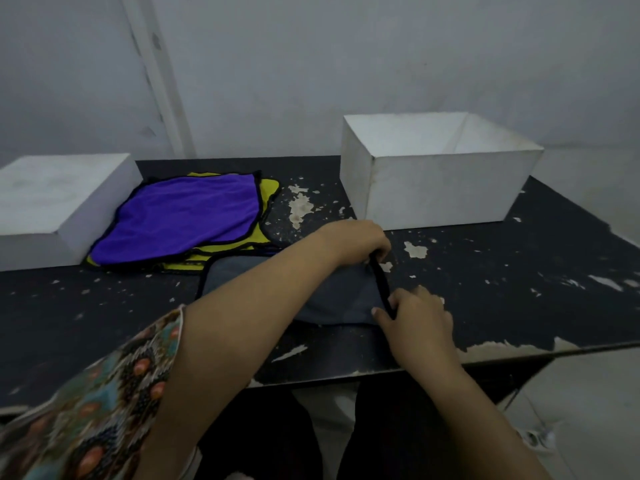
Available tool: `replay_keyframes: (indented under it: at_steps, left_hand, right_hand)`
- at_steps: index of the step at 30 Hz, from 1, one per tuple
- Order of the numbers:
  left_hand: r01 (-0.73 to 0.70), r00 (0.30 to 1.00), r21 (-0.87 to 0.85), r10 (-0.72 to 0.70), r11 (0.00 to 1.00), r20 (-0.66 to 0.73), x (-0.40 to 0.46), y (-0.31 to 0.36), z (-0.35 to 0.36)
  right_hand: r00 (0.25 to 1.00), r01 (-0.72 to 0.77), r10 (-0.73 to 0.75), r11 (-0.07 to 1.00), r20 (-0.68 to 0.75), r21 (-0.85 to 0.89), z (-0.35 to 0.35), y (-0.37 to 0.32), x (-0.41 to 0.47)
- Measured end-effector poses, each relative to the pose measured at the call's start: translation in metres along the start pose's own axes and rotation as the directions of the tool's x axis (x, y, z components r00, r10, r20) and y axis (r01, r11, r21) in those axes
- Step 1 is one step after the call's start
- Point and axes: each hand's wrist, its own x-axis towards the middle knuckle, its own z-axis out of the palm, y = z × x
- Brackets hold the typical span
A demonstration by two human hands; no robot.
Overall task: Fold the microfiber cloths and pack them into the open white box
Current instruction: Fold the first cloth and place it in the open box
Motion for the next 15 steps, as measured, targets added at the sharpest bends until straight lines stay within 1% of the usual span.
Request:
replay_keyframes:
  at_steps: [2,4,6,7,9,10,12,15]
  left_hand:
    - [0.01,1.0,-0.035,-0.011,0.999,-0.025,-0.002,-0.001,-0.003]
    - [0.029,0.996,-0.103,-0.037,0.994,-0.08,-0.006,-0.005,-0.004]
    - [0.046,0.977,-0.2,-0.086,0.979,-0.196,-0.01,-0.01,-0.009]
    - [0.051,0.956,-0.247,-0.119,0.968,-0.268,-0.013,-0.013,-0.012]
    - [0.056,0.898,-0.335,-0.195,0.94,-0.396,-0.019,-0.02,-0.018]
    - [0.062,0.87,-0.375,-0.234,0.925,-0.433,-0.023,-0.024,-0.02]
    - [0.07,0.842,-0.434,-0.287,0.898,-0.456,-0.031,-0.03,-0.022]
    - [0.077,0.837,-0.507,-0.332,0.859,-0.435,-0.047,-0.039,-0.016]
  right_hand:
    - [0.999,-0.009,0.006,0.997,0.047,0.072,-0.005,0.001,0.0]
    - [0.998,-0.019,0.003,0.959,0.058,0.282,-0.015,0.002,0.0]
    - [0.999,-0.032,0.031,0.884,0.01,0.467,-0.026,0.002,0.0]
    - [0.998,-0.017,0.049,0.852,-0.046,0.523,-0.031,0.002,0.001]
    - [0.982,0.04,0.078,0.801,-0.17,0.597,-0.036,0.001,0.003]
    - [0.972,0.067,0.09,0.778,-0.216,0.625,-0.037,-0.001,0.003]
    - [0.959,0.116,0.089,0.741,-0.268,0.661,-0.036,-0.007,0.002]
    - [0.943,0.181,0.049,0.753,-0.329,0.632,-0.032,-0.016,-0.003]
